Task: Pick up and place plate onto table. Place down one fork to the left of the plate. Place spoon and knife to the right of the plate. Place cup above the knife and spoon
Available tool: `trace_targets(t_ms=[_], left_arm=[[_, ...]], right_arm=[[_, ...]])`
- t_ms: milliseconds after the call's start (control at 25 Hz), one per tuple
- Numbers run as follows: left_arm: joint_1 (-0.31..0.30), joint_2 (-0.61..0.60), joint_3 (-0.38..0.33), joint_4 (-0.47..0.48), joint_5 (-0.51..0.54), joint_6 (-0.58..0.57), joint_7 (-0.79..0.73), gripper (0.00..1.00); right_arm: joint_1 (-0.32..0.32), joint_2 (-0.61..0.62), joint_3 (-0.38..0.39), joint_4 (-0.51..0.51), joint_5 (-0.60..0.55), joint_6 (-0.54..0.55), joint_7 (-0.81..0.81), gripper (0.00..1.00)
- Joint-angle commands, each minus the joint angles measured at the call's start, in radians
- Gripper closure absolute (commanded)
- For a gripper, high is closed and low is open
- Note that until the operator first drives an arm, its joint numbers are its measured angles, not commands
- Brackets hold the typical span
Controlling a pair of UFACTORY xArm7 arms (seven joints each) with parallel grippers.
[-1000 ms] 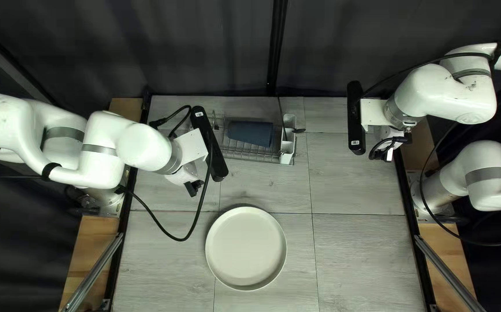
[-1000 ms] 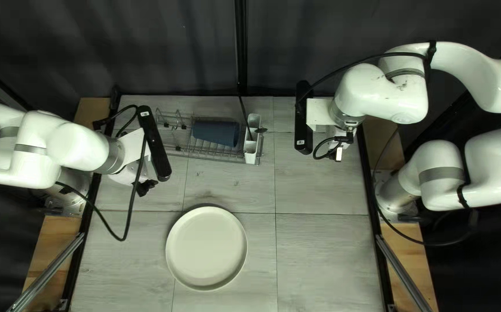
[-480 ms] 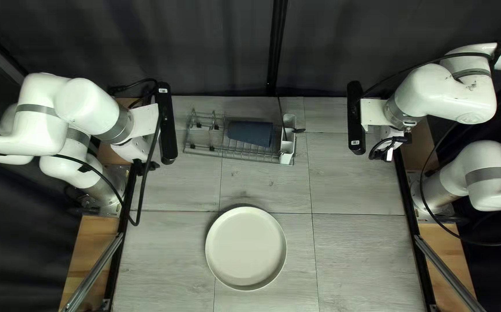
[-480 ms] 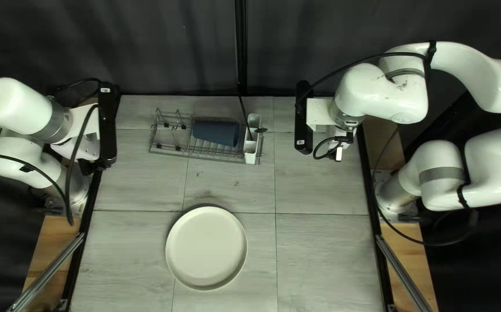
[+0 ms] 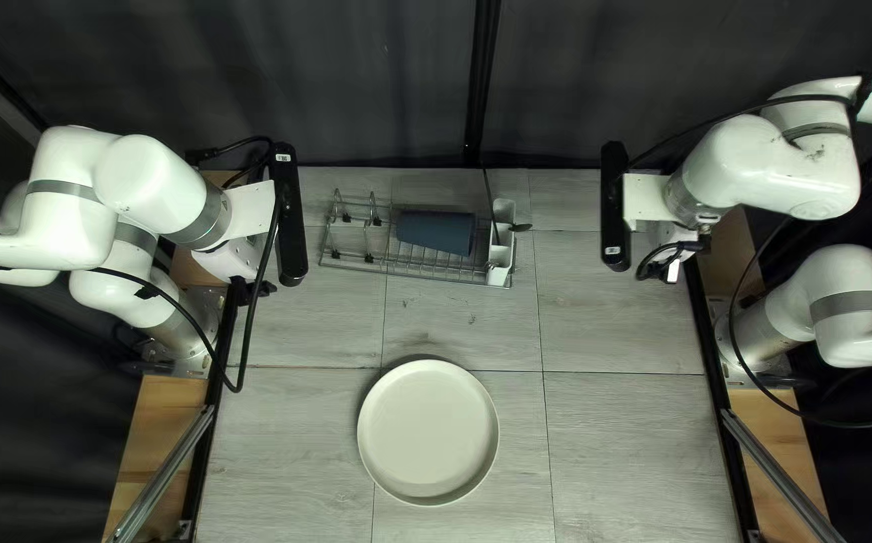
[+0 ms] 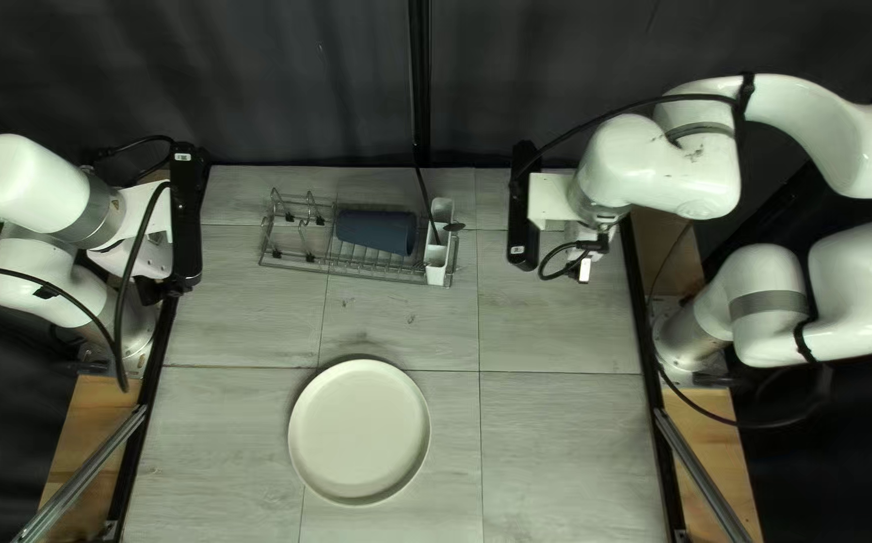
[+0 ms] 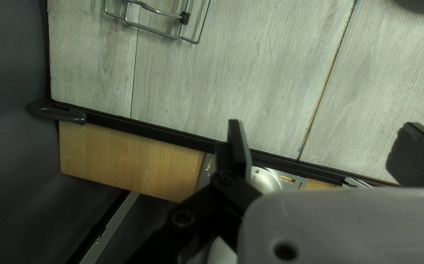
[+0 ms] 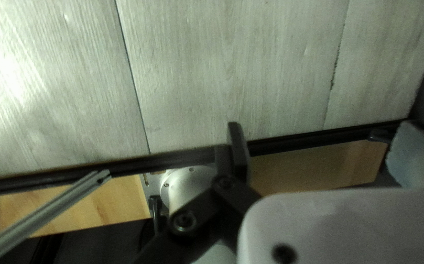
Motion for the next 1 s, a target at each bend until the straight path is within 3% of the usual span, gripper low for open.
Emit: trace_targets(t_ms=[40, 480, 960, 1000], left_arm=[[0.0, 0.0, 0.0, 0.0, 0.0, 0.0, 0.0, 0.0], [0.0, 0.0, 0.0, 0.0, 0.0, 0.0, 0.0, 0.0], [0.0, 0.0, 0.0, 0.0, 0.0, 0.0, 0.0, 0.0], [0.0, 0.0, 0.0, 0.0, 0.0, 0.0, 0.0, 0.0]], right_arm=[[-0.011, 0.114, 0.027, 0.062, -0.043, -0.049, 0.048, 0.0], [-0.065, 0.31, -0.031, -0.002, -0.206, -0.527, 0.02, 0.0], [-0.107, 0.496, -0.099, -0.008, -0.208, -0.815, -0.075, 0.0], [-0.108, 0.501, -0.102, -0.011, -0.202, -0.825, -0.08, 0.29]])
